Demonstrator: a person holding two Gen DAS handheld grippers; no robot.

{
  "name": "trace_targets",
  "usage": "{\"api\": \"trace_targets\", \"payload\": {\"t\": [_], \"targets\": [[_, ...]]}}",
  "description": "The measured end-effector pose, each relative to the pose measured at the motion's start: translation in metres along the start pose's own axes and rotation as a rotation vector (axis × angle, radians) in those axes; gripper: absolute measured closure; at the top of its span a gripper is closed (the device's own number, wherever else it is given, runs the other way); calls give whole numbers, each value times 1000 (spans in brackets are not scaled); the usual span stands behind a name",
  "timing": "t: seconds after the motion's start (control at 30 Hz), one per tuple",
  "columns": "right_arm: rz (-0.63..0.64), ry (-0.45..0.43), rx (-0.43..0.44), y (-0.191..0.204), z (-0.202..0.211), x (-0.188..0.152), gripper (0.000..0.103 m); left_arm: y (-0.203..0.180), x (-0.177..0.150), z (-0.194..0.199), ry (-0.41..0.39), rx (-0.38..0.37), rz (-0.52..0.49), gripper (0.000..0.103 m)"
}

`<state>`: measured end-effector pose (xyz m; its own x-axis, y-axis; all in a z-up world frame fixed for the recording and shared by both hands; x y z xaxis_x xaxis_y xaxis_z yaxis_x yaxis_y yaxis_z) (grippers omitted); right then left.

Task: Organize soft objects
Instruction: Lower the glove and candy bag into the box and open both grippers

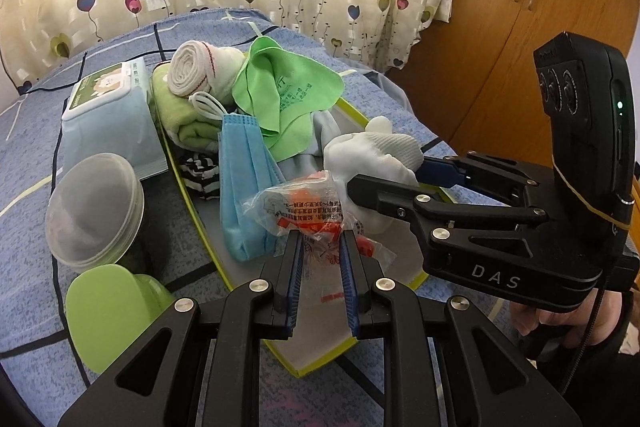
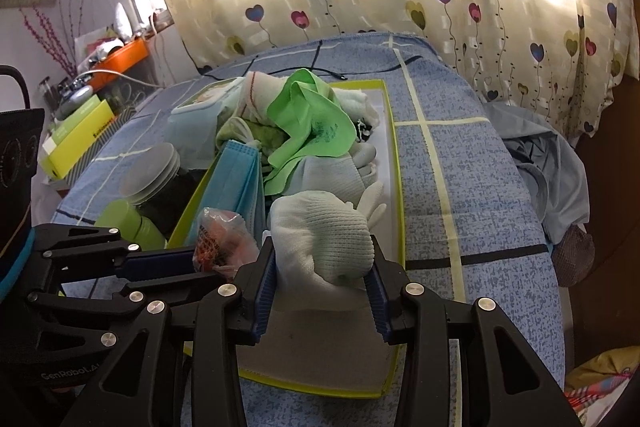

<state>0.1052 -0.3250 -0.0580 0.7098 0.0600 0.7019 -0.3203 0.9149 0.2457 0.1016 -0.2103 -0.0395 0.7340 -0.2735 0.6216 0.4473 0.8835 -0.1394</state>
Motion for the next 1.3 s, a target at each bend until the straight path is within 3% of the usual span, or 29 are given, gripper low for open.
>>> {"api": "trace_targets", "payload": {"t": [0.2, 0.33, 1.0, 1.17, 1.3], "targets": [[1, 2, 6, -1, -1, 1, 60, 1, 0, -5, 11, 2, 7, 84], [4, 0, -5, 1, -1, 2, 49, 1, 1, -6, 12, -2, 8, 84], [8, -42, -27, 1, 19, 1, 44, 4, -1, 9, -23, -19, 21, 82], [5, -40, -15, 2, 19, 0, 44, 5, -1, 10, -26, -28, 21, 66], [6, -48, -7, 3, 20, 0, 44, 3, -1, 13, -35, -37, 21, 66]]}}
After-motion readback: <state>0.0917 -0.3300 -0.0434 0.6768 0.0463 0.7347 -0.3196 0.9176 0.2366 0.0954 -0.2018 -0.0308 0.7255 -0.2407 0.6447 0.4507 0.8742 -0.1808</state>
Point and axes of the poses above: each gripper's, at about its wrist camera, not at the fingertips, and z roughly against the way its jaws point, y to its left, x to its top, the point moved 2 cm from there along -z, roughly the way its jaws point, and after that the axes turned 4 degrees about x, right-handed, at the moved point
